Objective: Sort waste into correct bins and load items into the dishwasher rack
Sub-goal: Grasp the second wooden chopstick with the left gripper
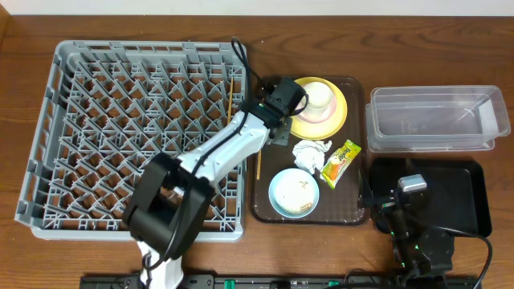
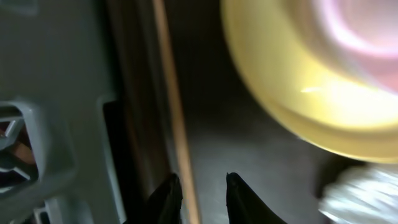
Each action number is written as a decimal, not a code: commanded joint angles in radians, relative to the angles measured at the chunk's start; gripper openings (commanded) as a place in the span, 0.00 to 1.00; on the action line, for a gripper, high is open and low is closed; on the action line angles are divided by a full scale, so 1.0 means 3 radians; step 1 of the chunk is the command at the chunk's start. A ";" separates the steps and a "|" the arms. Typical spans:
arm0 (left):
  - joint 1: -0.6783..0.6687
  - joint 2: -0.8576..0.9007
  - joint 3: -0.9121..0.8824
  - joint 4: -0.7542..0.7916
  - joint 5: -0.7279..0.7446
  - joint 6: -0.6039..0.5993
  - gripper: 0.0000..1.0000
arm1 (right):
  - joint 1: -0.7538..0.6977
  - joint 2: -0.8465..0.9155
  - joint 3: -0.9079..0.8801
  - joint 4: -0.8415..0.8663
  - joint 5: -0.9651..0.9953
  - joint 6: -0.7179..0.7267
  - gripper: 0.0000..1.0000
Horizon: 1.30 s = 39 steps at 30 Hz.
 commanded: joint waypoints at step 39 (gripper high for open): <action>-0.0031 0.0586 -0.0017 0.0207 0.0370 -0.0009 0.25 | -0.0011 0.0000 -0.0003 -0.0010 -0.0015 -0.0001 0.99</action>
